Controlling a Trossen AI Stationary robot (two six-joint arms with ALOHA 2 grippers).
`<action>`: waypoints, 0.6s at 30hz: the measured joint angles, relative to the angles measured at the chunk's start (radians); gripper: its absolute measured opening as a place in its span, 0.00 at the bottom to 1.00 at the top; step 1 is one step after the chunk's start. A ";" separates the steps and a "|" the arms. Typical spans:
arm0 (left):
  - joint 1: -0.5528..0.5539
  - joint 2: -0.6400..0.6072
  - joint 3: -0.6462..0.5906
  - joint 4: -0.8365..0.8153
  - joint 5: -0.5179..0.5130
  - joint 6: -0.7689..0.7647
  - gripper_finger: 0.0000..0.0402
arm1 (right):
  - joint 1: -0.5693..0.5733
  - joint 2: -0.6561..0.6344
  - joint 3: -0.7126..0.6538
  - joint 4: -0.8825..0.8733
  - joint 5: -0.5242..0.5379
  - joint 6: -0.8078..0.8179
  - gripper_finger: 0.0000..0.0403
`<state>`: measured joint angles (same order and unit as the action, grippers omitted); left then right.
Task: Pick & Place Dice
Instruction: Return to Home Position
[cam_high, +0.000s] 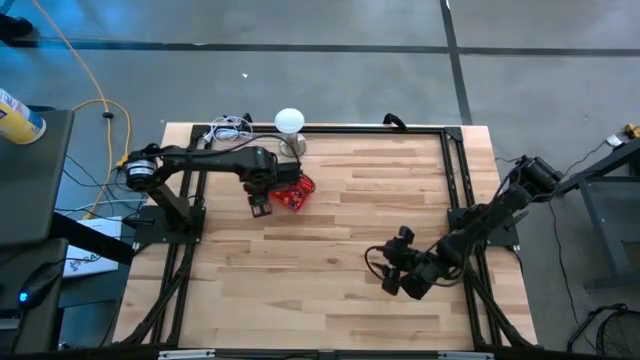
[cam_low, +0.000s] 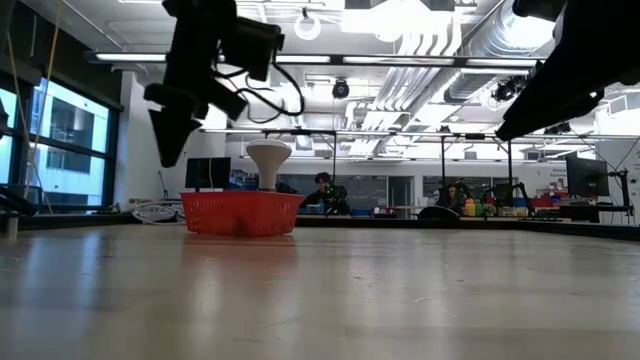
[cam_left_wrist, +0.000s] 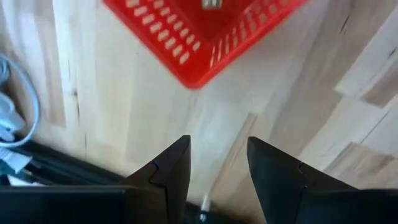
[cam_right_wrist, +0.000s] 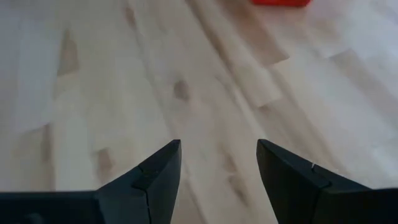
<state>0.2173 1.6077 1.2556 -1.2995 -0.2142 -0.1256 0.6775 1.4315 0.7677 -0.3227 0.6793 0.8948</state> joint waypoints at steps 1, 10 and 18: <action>0.000 -0.007 0.000 -0.015 0.000 0.000 0.37 | -0.008 0.000 0.000 -0.001 -0.017 0.011 0.50; -0.007 -0.095 0.000 -0.034 -0.026 0.049 0.37 | -0.152 0.000 0.000 -0.020 -0.164 -0.029 0.32; 0.006 -0.208 0.000 -0.139 -0.048 0.082 0.37 | -0.270 -0.016 0.000 -0.048 -0.214 -0.214 0.01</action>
<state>0.2235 1.3999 1.2560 -1.4381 -0.2622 -0.0431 0.4076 1.4155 0.7677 -0.3711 0.4656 0.6811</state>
